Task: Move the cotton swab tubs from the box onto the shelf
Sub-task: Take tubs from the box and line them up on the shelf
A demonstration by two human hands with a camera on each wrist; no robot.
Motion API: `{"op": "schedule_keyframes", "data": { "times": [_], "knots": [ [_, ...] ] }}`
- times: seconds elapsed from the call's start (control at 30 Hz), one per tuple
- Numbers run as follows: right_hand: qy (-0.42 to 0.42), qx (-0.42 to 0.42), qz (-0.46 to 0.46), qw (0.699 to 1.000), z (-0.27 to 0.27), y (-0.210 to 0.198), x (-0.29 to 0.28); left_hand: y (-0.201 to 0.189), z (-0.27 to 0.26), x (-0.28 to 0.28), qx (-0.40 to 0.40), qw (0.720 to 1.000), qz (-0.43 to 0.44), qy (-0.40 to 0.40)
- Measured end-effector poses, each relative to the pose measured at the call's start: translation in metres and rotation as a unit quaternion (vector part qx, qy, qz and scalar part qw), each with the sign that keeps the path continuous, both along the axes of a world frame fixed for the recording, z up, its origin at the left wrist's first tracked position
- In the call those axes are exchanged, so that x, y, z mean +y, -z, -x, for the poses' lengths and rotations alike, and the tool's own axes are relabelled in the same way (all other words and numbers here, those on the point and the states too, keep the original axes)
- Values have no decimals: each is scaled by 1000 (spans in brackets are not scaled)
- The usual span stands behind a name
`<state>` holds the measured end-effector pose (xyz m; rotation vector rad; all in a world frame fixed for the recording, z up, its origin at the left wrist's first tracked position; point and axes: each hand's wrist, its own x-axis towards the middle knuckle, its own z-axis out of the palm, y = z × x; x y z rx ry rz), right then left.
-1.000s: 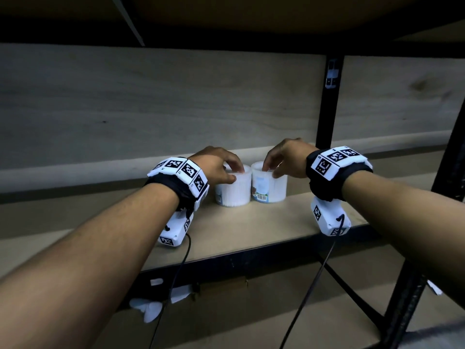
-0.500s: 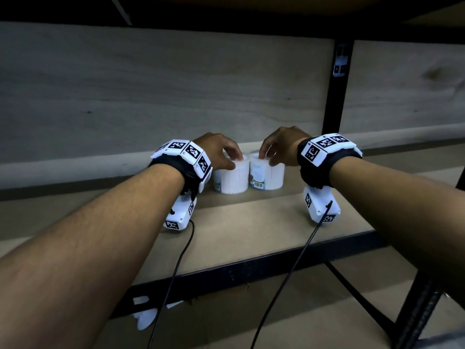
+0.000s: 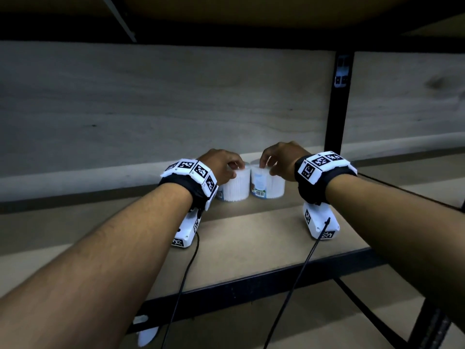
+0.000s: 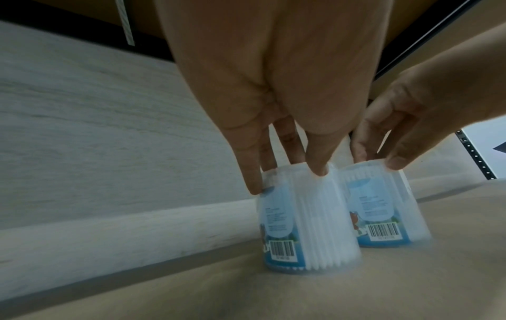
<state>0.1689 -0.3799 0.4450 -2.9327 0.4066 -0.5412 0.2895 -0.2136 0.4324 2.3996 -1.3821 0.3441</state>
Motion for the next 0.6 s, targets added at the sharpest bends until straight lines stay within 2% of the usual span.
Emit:
{"op": "schedule_keyframes", "data": {
  "times": [0.17, 0.27, 0.6],
  "knots": [
    [19, 58, 2, 998, 9, 3, 3, 3, 9, 11, -8, 994, -107, -6],
    [19, 51, 2, 999, 26, 1, 5, 5, 18, 22, -21, 986, -162, -22],
    [10, 36, -8, 999, 103, -4, 30, -6, 87, 66, -39, 991, -127, 22]
  ]
}}
